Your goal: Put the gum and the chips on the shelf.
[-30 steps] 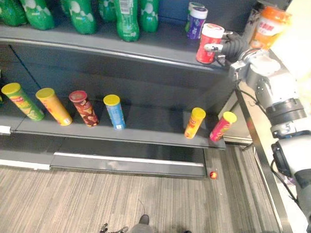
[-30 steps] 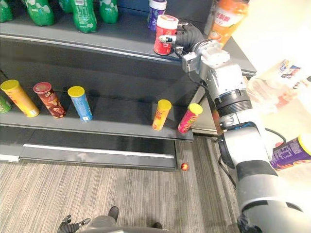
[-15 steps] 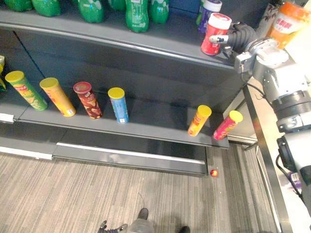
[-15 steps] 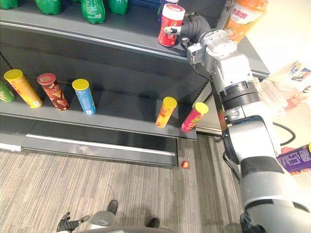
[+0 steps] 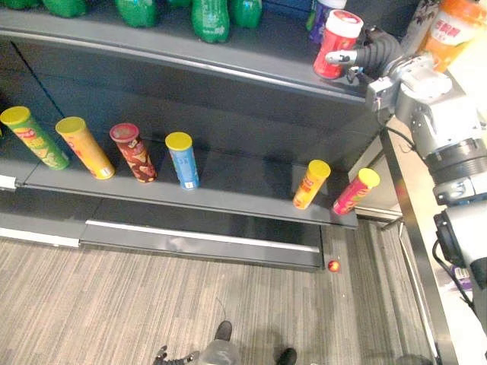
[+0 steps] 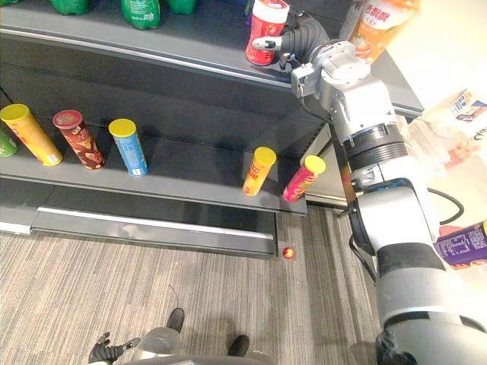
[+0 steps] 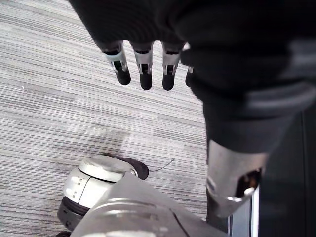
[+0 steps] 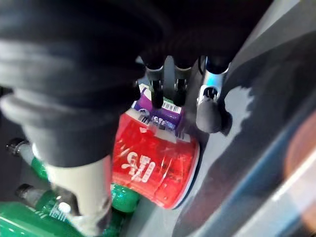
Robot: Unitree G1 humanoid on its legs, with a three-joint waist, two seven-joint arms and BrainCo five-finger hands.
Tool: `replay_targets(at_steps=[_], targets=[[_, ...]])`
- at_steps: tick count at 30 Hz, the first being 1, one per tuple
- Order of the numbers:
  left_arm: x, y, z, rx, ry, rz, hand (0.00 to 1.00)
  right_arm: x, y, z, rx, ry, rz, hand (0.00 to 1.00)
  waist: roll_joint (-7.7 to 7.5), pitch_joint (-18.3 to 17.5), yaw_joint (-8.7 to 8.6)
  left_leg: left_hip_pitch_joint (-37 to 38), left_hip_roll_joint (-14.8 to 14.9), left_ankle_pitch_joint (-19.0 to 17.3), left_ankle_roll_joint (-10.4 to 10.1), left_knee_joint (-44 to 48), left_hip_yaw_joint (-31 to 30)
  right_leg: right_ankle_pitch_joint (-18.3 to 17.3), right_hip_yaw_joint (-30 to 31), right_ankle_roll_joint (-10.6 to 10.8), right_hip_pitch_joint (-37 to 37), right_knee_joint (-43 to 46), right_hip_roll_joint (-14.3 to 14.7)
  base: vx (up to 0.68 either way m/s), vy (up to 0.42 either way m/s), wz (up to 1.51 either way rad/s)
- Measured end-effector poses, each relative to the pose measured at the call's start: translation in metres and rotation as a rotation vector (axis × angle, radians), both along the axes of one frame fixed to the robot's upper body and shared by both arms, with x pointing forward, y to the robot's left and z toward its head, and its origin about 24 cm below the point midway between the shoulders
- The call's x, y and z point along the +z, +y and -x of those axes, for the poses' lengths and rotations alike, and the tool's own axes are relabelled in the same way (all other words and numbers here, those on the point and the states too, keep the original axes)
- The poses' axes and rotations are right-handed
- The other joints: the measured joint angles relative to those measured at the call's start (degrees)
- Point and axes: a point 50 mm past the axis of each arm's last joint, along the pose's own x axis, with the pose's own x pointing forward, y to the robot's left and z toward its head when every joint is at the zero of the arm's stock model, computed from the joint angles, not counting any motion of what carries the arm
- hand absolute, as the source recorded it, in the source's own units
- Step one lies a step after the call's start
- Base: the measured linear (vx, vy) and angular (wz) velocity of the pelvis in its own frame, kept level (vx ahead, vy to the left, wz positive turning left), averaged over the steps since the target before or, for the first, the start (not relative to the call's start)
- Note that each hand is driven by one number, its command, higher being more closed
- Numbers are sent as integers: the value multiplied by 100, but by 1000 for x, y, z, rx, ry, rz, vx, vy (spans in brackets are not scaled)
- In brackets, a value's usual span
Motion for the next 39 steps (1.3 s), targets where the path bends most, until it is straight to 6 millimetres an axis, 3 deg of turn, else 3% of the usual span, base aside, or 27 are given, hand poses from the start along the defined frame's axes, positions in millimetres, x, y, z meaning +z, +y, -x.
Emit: replay_targets(at_steps=[28, 34, 39], targets=[[0, 0, -2, -44, 7, -7, 0, 3, 6, 1, 30, -66, 33, 0, -6, -7, -25, 152, 54, 0, -4, -80, 293, 2, 293, -4, -38, 3, 36, -4, -1, -5], [0, 0, -2, -47, 6, -7, 0, 11, 4, 4, 21, -127, 28, 0, -6, -17, -41, 200, 61, 6, -8, -116, 325, 19, 313, -25, -22, -33, 54, 4, -1, -3], [1, 0, -1, -49, 1, -8, 0, 34, 1, 10, -10, -214, 20, 0, 1, -51, -58, 205, 60, 6, -10, -116, 323, 19, 311, -25, -17, -39, 57, 0, 0, 0]])
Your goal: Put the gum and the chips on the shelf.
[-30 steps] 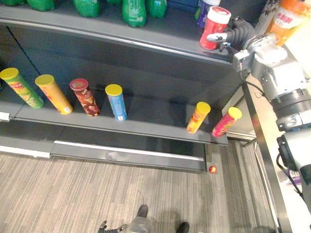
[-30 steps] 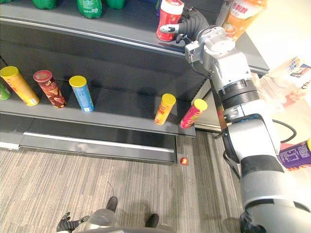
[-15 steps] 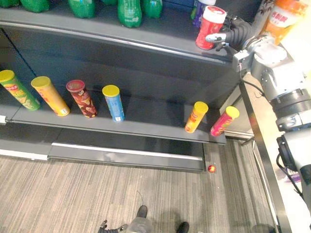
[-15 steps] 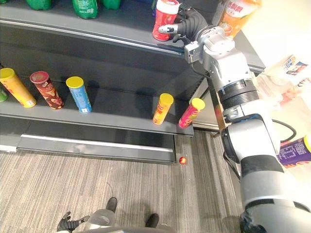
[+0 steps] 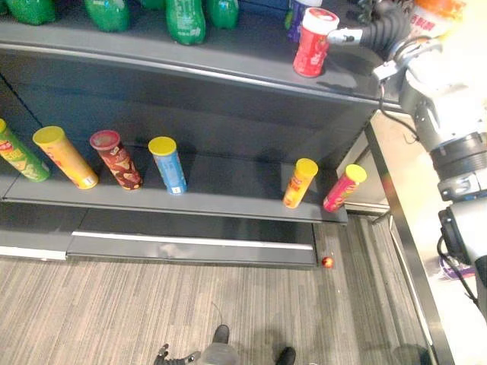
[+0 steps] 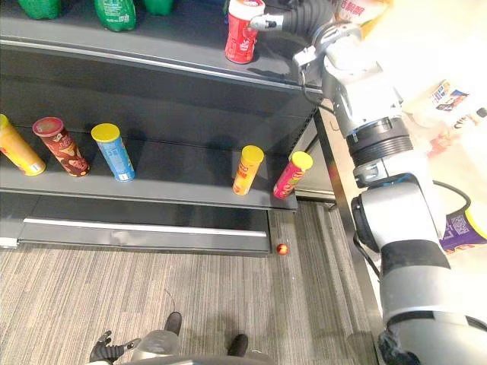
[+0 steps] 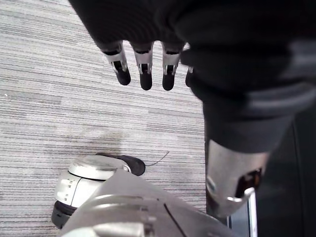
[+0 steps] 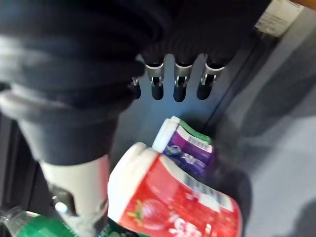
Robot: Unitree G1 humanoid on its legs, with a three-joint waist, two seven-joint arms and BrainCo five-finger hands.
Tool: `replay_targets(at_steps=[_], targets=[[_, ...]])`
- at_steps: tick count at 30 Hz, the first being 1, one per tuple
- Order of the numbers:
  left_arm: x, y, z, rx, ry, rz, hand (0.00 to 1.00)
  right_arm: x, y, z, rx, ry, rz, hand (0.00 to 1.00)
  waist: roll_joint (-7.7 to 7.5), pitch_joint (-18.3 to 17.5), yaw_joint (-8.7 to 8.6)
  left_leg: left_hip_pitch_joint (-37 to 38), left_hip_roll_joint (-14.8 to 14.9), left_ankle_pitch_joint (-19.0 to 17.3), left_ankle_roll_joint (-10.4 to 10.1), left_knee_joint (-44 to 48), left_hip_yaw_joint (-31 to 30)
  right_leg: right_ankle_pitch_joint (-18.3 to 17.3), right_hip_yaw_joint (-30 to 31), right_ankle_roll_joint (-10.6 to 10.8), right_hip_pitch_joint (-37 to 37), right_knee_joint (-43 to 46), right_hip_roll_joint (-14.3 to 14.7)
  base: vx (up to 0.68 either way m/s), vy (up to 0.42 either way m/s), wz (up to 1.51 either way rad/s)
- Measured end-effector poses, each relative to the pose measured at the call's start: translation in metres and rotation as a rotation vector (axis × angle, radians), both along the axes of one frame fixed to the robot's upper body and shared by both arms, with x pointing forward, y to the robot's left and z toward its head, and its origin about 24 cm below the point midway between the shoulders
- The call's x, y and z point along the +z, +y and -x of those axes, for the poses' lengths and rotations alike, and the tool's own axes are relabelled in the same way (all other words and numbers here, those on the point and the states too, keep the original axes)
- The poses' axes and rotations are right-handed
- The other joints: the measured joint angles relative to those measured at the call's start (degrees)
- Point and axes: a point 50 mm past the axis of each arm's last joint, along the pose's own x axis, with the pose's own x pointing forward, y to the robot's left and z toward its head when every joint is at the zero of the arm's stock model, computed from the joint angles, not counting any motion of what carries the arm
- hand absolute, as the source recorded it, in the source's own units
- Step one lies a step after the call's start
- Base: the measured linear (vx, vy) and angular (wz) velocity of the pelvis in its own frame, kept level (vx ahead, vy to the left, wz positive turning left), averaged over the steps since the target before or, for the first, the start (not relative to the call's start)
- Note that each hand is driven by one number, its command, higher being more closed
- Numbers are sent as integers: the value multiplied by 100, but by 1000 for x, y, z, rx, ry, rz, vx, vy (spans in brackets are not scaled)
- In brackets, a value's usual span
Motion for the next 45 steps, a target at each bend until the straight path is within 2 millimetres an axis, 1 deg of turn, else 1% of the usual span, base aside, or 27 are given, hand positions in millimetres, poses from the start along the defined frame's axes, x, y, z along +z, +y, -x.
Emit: replay_targets(at_steps=[6, 10, 17, 18, 20, 21, 22, 24, 25, 28, 29, 30, 31, 32, 33, 34, 38, 39, 40, 41, 42, 43, 44, 45], targets=[[-1, -1, 4, -1, 5, 2, 0, 5, 2, 2, 5, -41, -7, 0, 27, -255, -3, 6, -3, 3, -4, -9, -13, 0, -14, 0, 18, -22, 2, 0, 0, 0], [-2, -1, 6, 0, 11, 3, 0, 11, 5, 6, 8, -90, -17, 0, 39, -280, -89, 17, 6, 20, -22, -9, -32, 0, -29, -1, 39, -21, 10, -33, -6, 2], [-4, -6, 8, 1, 18, 17, 0, 29, 27, 27, 120, -226, 3, 0, 163, -451, -189, 24, 33, 26, -31, -36, 16, 7, 20, -11, 16, -43, 39, -9, -4, -3], [-4, -6, 8, 1, 19, 17, 0, 29, 30, 30, 135, -239, 6, 0, 167, -466, -207, 24, 37, 25, -32, -36, 23, 7, 31, -12, 14, -48, 43, 0, 0, -7], [-5, -6, 11, 3, 32, 17, 0, 26, 44, 41, 226, -268, -4, 0, 167, -509, -265, 55, 62, 16, -47, -37, 141, 30, 133, -43, -5, -69, 67, -1, -3, -22], [-5, -5, 12, 3, 34, 16, 0, 23, 48, 44, 250, -273, -10, 0, 168, -509, -273, 74, 69, 10, -54, -37, 165, 36, 155, -52, -4, -70, 73, -7, -6, -25], [-6, -5, 12, 2, 39, 16, 0, 18, 54, 48, 284, -278, -12, 0, 170, -512, -286, 104, 82, 3, -65, -37, 203, 38, 180, -55, 1, -67, 83, -18, -9, -23], [-7, -5, 14, -1, 47, 14, 0, -2, 67, 60, 375, -274, -26, 0, 176, -584, -346, 128, 118, -22, -98, -38, 301, 47, 295, -68, -18, -68, 110, -23, -11, -22], [-8, -5, 17, -1, 57, 15, 0, -12, 77, 68, 441, -263, -55, 0, 190, -626, -425, 134, 126, -27, -103, -38, 311, 47, 309, -68, -17, -67, 117, -16, -10, -13], [-9, -6, 21, 2, 67, 15, 0, -35, 94, 90, 579, -240, -107, 0, 216, -663, -548, 194, 164, -46, -122, -39, 437, 47, 433, -70, -27, -56, 149, -21, -6, -18], [-10, -6, 21, 2, 68, 15, 0, -40, 96, 94, 607, -227, -123, 0, 219, -666, -549, 214, 175, -53, -123, -39, 475, 47, 459, -71, -27, -53, 157, -34, -10, -26], [-11, -6, 22, 3, 77, 15, 0, -53, 100, 105, 660, -197, -139, 0, 229, -713, -588, 217, 193, -67, -135, -39, 520, 49, 495, -75, -41, -52, 175, -23, -9, -20], [-11, -6, 22, 4, 80, 15, 0, -58, 101, 108, 672, -187, -143, 0, 234, -725, -599, 220, 200, -71, -139, -39, 541, 49, 518, -76, -45, -51, 182, -30, -8, -28], [-12, -6, 24, 6, 86, 15, 0, -69, 105, 115, 711, -151, -161, 0, 267, -783, -605, 218, 219, -87, -145, -39, 632, 43, 617, -86, -113, -37, 203, 4, -5, -29], [-12, -6, 23, 7, 86, 14, 0, -79, 107, 121, 748, -119, -166, 0, 246, -834, -620, 224, 233, -91, -151, -39, 681, 61, 663, -112, -131, -33, 217, 5, -5, -27], [-12, -7, 23, 6, 85, 14, 0, -83, 108, 123, 761, -106, -171, 0, 253, -839, -630, 225, 237, -93, -154, -39, 689, 70, 675, -124, -130, -33, 223, 5, -9, -17], [-12, -8, 25, 17, 82, 2, 0, -127, 119, 146, 879, 54, -257, 0, 313, -917, -774, 289, 264, -116, -185, -46, 838, 71, 809, -124, -192, 10, 252, 10, -5, -19], [-13, -8, 25, 17, 85, -1, 0, -134, 120, 149, 892, 81, -263, 0, 318, -921, -797, 290, 268, -121, -189, -46, 876, 73, 847, -125, -208, 12, 256, -16, -1, -24], [-13, -9, 22, 11, 83, -5, 0, -150, 123, 154, 919, 146, -265, 0, 333, -919, -815, 301, 276, -131, -194, -47, 934, 87, 924, -144, -218, 0, 269, -15, -2, -20], [-14, -9, 24, 7, 91, -9, 0, -168, 125, 159, 943, 218, -263, 0, 356, -919, -844, 306, 283, -136, -194, -47, 948, 87, 940, -144, -217, -9, 277, -8, -8, -16], [-13, -9, 24, 5, 89, -13, 0, -178, 126, 163, 953, 260, -266, 0, 355, -928, -865, 309, 287, -139, -194, -47, 956, 87, 949, -144, -218, -12, 282, 0, -15, -11], [-14, -9, 24, 7, 87, -18, 0, -202, 128, 172, 980, 361, -277, 0, 383, -938, -890, 312, 299, -149, -206, -47, 998, 87, 1001, -145, -226, -36, 303, 7, -18, -12], [-14, -9, 25, 8, 91, -19, 0, -212, 128, 176, 981, 407, -286, 0, 386, -939, -890, 318, 306, -154, -209, -47, 1026, 88, 1022, -145, -228, -41, 309, 4, -14, -19], [-14, -9, 26, 10, 97, -24, 0, -233, 127, 182, 974, 503, -304, 0, 396, -941, -890, 317, 313, -164, -214, -47, 1061, 94, 1059, -154, -230, -49, 319, -3, -12, -14]])
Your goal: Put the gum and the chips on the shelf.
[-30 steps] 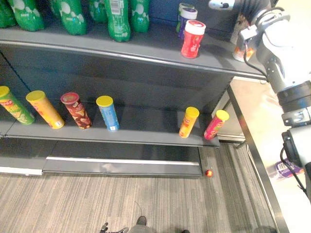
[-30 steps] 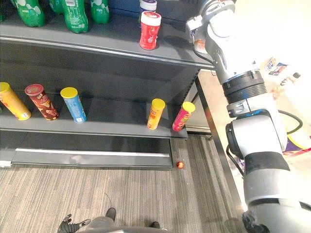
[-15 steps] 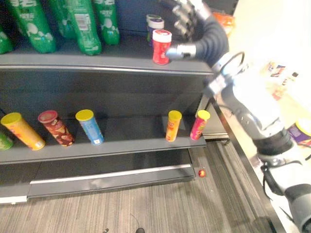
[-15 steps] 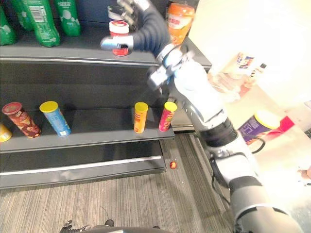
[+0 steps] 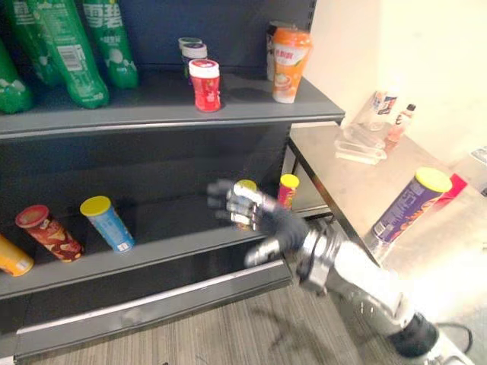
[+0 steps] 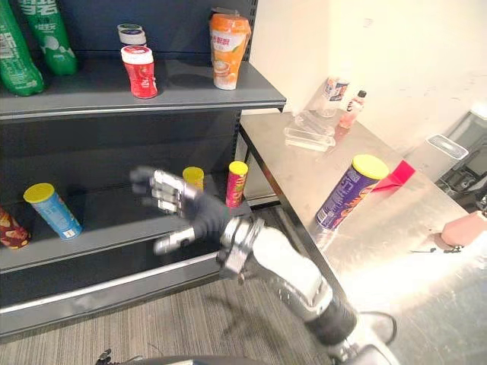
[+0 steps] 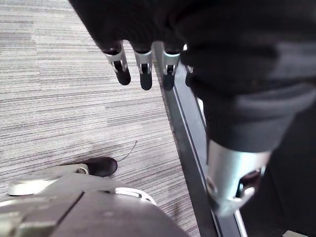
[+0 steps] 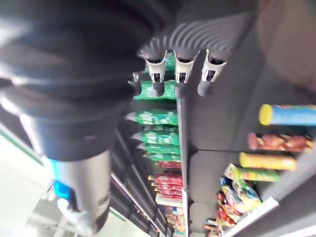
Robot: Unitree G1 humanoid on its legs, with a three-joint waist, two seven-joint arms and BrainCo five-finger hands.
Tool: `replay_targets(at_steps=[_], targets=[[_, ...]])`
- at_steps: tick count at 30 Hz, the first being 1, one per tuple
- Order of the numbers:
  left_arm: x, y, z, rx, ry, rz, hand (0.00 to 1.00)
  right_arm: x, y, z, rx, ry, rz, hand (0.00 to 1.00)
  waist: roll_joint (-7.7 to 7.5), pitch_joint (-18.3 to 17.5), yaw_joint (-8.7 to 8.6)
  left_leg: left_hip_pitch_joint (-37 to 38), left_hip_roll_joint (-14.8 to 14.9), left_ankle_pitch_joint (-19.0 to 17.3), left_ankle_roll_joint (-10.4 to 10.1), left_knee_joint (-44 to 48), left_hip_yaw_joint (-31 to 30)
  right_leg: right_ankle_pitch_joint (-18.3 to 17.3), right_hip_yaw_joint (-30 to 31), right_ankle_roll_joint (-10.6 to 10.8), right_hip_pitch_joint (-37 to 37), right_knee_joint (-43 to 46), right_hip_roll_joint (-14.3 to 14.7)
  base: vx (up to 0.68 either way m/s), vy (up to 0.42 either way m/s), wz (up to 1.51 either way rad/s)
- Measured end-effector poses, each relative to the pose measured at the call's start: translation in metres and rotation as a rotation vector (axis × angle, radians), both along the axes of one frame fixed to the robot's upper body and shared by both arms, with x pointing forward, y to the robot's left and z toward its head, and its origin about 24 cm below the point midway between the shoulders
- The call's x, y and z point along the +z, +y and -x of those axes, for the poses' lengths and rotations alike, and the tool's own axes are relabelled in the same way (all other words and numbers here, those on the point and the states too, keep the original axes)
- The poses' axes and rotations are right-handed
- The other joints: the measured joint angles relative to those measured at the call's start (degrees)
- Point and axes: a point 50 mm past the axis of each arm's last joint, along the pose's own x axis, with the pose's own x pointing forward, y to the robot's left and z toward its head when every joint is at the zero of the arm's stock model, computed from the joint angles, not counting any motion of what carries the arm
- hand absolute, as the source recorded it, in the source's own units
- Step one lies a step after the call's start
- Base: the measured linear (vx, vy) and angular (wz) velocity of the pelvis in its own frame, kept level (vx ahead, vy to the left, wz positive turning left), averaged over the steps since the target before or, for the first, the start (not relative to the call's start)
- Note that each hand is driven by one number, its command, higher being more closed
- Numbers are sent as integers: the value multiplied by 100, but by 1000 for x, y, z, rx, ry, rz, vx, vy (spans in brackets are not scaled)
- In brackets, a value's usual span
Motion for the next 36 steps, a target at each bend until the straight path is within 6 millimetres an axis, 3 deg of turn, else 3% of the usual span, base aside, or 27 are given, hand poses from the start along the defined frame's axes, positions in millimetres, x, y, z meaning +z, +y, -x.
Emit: replay_targets(at_steps=[3, 5, 7, 8, 12, 14, 17, 21, 24, 26, 30, 36], targets=[[-1, -2, 1, -23, 16, -7, 0, -59, -13, 11, -78, 229, 90, 0, 54, -20, -11, 12, -11, -17, 2, 0, 23, 4, 21, 7, 9, -22, -5, 11, -2, -6], [-2, -3, 2, -36, 25, -8, 0, -113, -28, 27, -162, 393, 236, 0, 109, -13, -27, 18, -17, -35, 5, 0, 45, 4, 40, 8, 10, -22, -12, 11, 7, -4], [-3, -4, 4, -34, 34, -4, 0, -143, -36, 40, -212, 485, 316, 0, 145, -17, -62, 20, -17, -44, 2, 0, 50, 4, 43, 9, 10, -24, -12, 9, -1, -2], [-4, -7, 9, -24, 46, 14, 0, -185, -53, 60, -306, 643, 413, 0, 242, -18, -173, 28, -15, -64, -14, 1, 65, 3, 47, 9, 12, -21, -12, 19, -1, -8], [-6, -13, 11, 28, 41, 75, 0, -236, -92, 97, -465, 867, 566, 0, 431, -25, -281, 109, -17, -108, -24, 0, 153, -7, 108, 6, 24, 48, -15, 10, 4, -10], [-7, -14, 11, 28, 44, 92, 0, -253, -110, 111, -547, 949, 637, 0, 467, -31, -317, 116, -22, -108, -22, 0, 151, -12, 104, 7, 24, 62, -21, -2, -1, -2], [-8, -15, 14, 86, 46, 132, 0, -265, -134, 119, -760, 1027, 667, 0, 481, -1, -332, 301, -17, -116, -30, -1, 150, -39, 94, -11, 165, 77, -18, -7, -2, 2], [-8, -14, 14, 90, 48, 135, 0, -273, -154, 126, -885, 1062, 730, 0, 379, 42, -333, 379, -54, -145, -29, -36, 129, -100, 62, 18, 244, 95, -56, -40, 8, 4], [-8, -14, 13, 91, 51, 137, 0, -282, -172, 150, -996, 1170, 826, 0, 393, 46, -331, 391, -95, -154, -10, -41, 127, -106, 59, 13, 261, 72, -98, -27, 33, 1], [-9, -16, 15, 99, 59, 141, 0, -288, -180, 179, -1059, 1278, 894, 0, 441, 62, -341, 391, -118, -165, 6, -44, 142, -111, 68, 6, 261, 63, -118, 9, 30, -4], [-10, -17, 20, 118, 77, 147, 0, -290, -179, 196, -1111, 1347, 911, 0, 472, 115, -481, 416, -125, -181, 6, -46, 166, -98, 99, 27, 297, 36, -119, 17, 14, -3], [-11, -17, 23, 167, 74, 169, 0, -291, -181, 203, -1164, 1393, 894, 0, 488, 179, -469, 524, -93, -278, -19, -44, 383, -87, 314, 42, 314, -15, -63, 30, 10, -18]])
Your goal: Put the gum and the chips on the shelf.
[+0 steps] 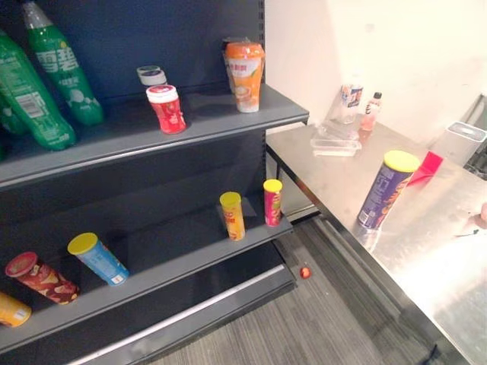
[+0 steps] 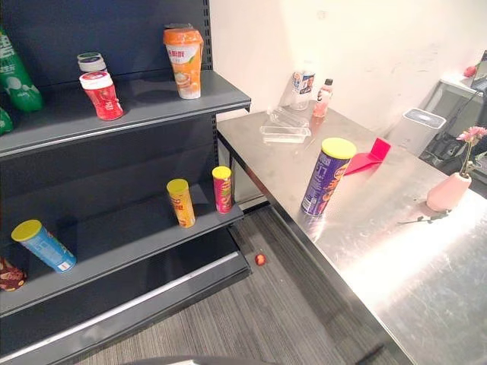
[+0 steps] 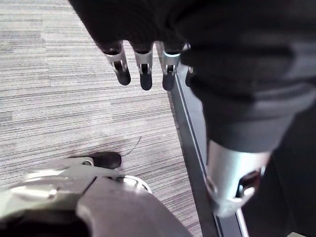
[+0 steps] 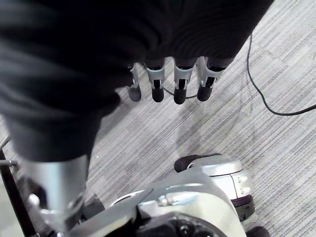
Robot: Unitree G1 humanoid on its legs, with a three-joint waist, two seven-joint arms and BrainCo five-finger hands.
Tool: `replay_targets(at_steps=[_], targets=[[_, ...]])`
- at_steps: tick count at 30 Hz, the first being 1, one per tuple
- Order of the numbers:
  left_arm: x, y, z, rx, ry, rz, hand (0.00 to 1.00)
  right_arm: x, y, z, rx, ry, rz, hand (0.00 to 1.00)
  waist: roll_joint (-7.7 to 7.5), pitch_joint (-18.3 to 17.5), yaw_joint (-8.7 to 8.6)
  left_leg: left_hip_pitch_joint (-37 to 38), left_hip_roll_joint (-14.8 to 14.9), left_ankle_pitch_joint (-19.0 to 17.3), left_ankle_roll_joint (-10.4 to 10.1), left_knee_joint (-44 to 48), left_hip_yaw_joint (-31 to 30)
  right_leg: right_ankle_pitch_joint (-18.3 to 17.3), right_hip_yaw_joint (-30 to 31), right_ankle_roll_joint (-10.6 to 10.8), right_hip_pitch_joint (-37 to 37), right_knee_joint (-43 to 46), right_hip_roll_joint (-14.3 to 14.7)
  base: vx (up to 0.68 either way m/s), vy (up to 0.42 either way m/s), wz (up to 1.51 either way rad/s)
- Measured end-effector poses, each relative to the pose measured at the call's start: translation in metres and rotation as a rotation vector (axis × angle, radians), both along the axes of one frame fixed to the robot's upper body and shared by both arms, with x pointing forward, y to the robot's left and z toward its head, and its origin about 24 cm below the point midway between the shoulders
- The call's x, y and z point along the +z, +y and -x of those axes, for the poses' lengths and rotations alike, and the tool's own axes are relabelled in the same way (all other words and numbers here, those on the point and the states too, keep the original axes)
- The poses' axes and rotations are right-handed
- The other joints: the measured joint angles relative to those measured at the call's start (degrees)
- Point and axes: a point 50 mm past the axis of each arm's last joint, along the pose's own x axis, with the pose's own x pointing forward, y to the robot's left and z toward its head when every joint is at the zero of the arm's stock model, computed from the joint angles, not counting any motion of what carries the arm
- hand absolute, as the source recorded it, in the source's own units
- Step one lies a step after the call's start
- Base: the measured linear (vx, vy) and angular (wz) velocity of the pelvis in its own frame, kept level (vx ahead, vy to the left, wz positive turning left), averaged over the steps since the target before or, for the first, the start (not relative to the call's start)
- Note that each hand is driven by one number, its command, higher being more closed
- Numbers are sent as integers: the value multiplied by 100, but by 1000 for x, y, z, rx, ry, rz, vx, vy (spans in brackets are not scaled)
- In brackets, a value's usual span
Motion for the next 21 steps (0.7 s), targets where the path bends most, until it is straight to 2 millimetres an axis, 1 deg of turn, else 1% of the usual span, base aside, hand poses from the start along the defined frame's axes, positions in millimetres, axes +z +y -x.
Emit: replay_targets(at_steps=[2, 3, 4, 5, 6, 7, 8, 9, 10, 11, 12, 13, 14, 15, 16, 17, 19, 20, 21], targets=[[0, 0, 0, 4, -1, 1, 0, 0, 0, 2, -17, 5, 1, 0, 6, 6, -5, 19, 17, -77, 49, 29, 132, -82, 101, 2, -98, 126, 19, 47, 21, -31], [0, 0, -2, 3, -6, 0, 0, -1, 0, 2, -29, 7, -1, 0, -10, 83, -19, 17, 34, -168, 36, 164, 201, -182, 182, 45, -197, 354, 16, 63, 42, -36], [1, 1, -8, 1, -21, -2, 0, -1, 4, 1, -55, 0, -10, 0, -37, 218, -5, -35, 74, -347, 32, 501, 293, -294, 281, 70, -299, 661, 0, 57, 45, -38], [1, 1, -10, 2, -25, -1, 0, -1, 3, 1, -67, -3, -9, 0, -44, 292, -9, -49, 94, -428, 53, 668, 347, -325, 339, 67, -336, 819, -8, 30, 43, -47], [1, 1, -14, 4, -30, 1, 0, -1, 3, 1, -84, -7, -8, 0, -38, 404, -18, -76, 113, -599, 68, 891, 462, -404, 417, 106, -417, 1027, -27, 12, 43, -52], [1, 0, -16, 2, -30, 5, 0, -1, 3, 2, -123, -13, -12, 0, -45, 430, -28, -147, 108, -699, 91, 996, 598, -432, 498, 148, -565, 1150, -51, 18, 52, -55], [1, 0, -16, 0, -28, 9, 0, -1, 2, 3, -142, -16, -12, 0, -41, 473, -27, -147, 93, -719, 112, 995, 683, -432, 514, 152, -634, 1230, -67, 13, 67, -66], [1, 0, -21, -4, -30, 19, 0, -1, 2, 2, -161, -23, -12, 0, -23, 559, -27, -117, 87, -745, 143, 976, 893, -420, 426, 164, -828, 1459, -89, -18, 88, -85], [1, 0, -22, -8, -29, 24, 0, 0, 1, 0, -191, -41, -15, 0, 42, 644, -35, -45, 112, -762, 154, 952, 1170, -413, 61, 164, -1048, 1672, -141, -26, 72, -101], [1, 1, -21, -5, -27, 24, 0, 0, 2, 0, -199, -46, -17, 0, 34, 655, -29, 7, 124, -761, 155, 902, 1371, -480, -300, 53, -1138, 1792, -203, -30, 92, -132], [1, 3, -19, 3, -19, 21, 0, 0, 4, -1, -210, -53, -23, 0, -21, 679, -36, 135, 154, -763, 147, 815, 1786, -684, -1250, -251, -1296, 2159, -432, 17, 63, -123], [1, 3, -19, 6, -21, 19, 0, 0, 5, -2, -210, -54, -25, 0, -21, 696, -36, 216, 188, -759, 139, 775, 2002, -760, -1786, -376, -1316, 2390, -571, 68, 67, -195], [1, 5, -19, 20, -24, 13, 0, -1, 5, -6, -207, -64, -27, 0, -32, 710, -27, 364, 354, -799, 82, 829, 2607, -851, -3098, -531, -1291, 3113, -961, 91, 11, -165], [2, 6, -18, 29, -24, 9, 0, -1, 4, -6, -203, -60, -24, 0, -59, 708, -24, 401, 380, -806, 71, 846, 2795, -847, -3418, -537, -1273, 3294, -1097, 108, -17, -173], [2, 8, -19, 40, -28, 2, 0, -1, 3, -5, -191, -51, -19, 0, -110, 703, -13, 416, 409, -826, 39, 913, 2979, -758, -3679, -603, -1238, 3388, -1207, 123, -107, -171], [4, 12, -25, 86, -55, -9, 0, -1, 2, -12, -159, -59, -16, 0, -225, 776, -21, 512, 477, -835, -6, 1063, 3369, -733, -4007, -868, -1303, 3375, -1125, 111, -126, -163], [4, 9, -31, 89, -70, -1, 0, -1, 0, -12, -157, -71, -9, 0, -130, 830, -31, 672, 488, -831, -11, 1072, 3546, -729, -4077, -877, -1239, 3305, -997, 75, -87, -107], [4, 5, -35, 92, -85, 8, 0, 0, -5, -11, -170, -72, 5, 0, -36, 875, -46, 787, 504, -806, -27, 1074, 3626, -737, -4075, -888, -1133, 3202, -924, 52, -73, -48], [4, 2, -42, 89, -107, 13, 0, 0, -7, -9, -189, -73, 10, 0, -5, 894, -121, 844, 496, -733, -79, 1004, 3651, -756, -4072, -916, -1052, 3038, -867, 35, -76, -26]])
